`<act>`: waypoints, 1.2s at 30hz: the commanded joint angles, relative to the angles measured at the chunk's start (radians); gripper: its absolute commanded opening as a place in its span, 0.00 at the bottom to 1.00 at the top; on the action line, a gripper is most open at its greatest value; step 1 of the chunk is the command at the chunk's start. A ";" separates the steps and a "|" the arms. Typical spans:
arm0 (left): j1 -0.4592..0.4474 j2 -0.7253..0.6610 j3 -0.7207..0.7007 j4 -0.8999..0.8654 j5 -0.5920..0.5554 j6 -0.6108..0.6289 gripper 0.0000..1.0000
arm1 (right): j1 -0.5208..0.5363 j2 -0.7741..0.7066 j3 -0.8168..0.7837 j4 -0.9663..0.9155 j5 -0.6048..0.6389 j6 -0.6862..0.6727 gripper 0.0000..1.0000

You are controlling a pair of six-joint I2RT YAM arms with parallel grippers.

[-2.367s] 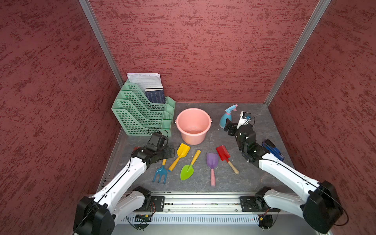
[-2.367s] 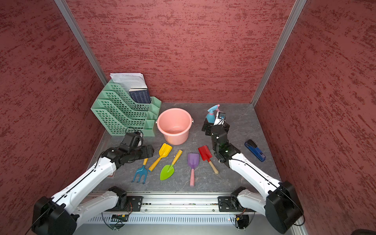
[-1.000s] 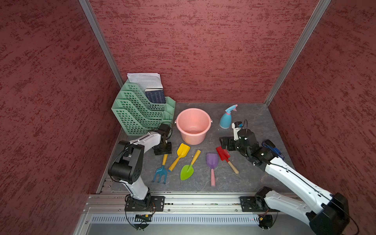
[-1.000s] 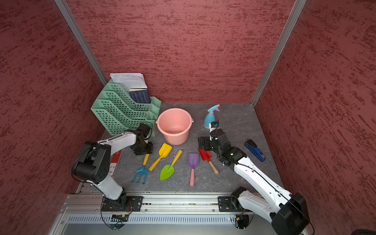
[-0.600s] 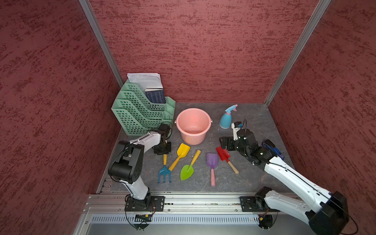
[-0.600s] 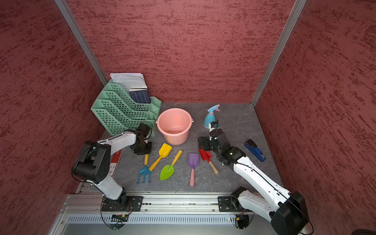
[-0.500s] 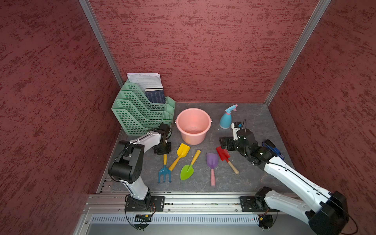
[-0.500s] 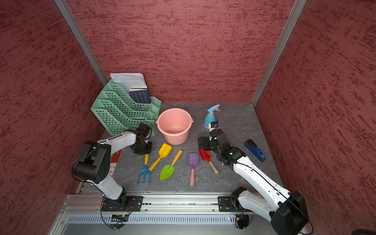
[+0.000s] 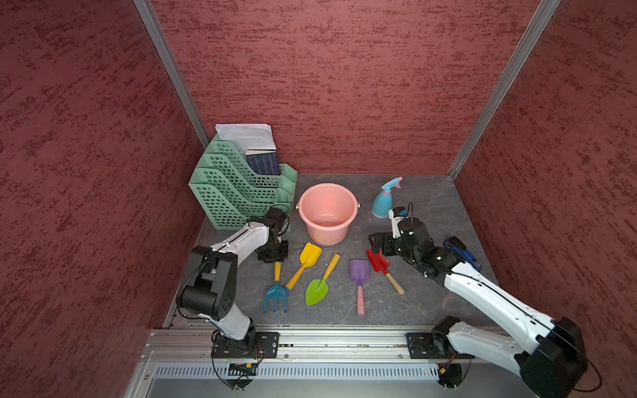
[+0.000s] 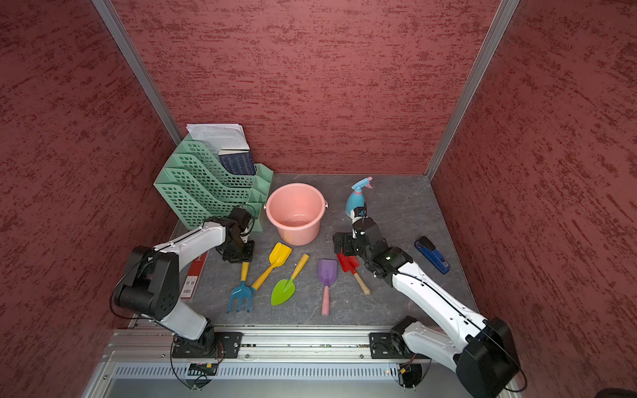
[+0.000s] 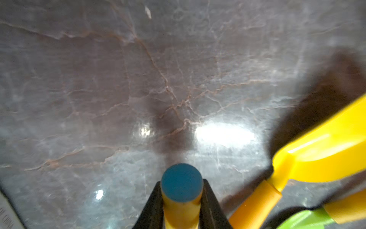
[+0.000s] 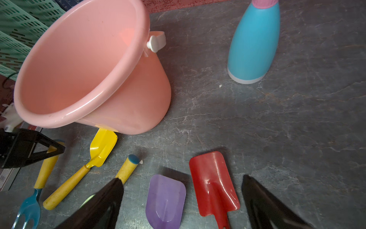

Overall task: Organize the gardening tools
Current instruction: Pick up the gardening tool from the center of the board.

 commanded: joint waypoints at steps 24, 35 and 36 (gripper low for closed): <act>-0.315 -0.382 0.096 0.117 -0.039 -0.713 0.00 | 0.183 0.159 0.100 0.115 -0.729 -0.134 0.92; -0.364 -0.404 0.068 0.154 -0.089 -0.806 0.00 | 0.232 0.263 0.155 0.090 -0.810 -0.142 0.74; -0.369 -0.409 0.066 0.160 -0.094 -0.813 0.00 | 0.233 0.270 0.161 0.079 -0.807 -0.149 0.71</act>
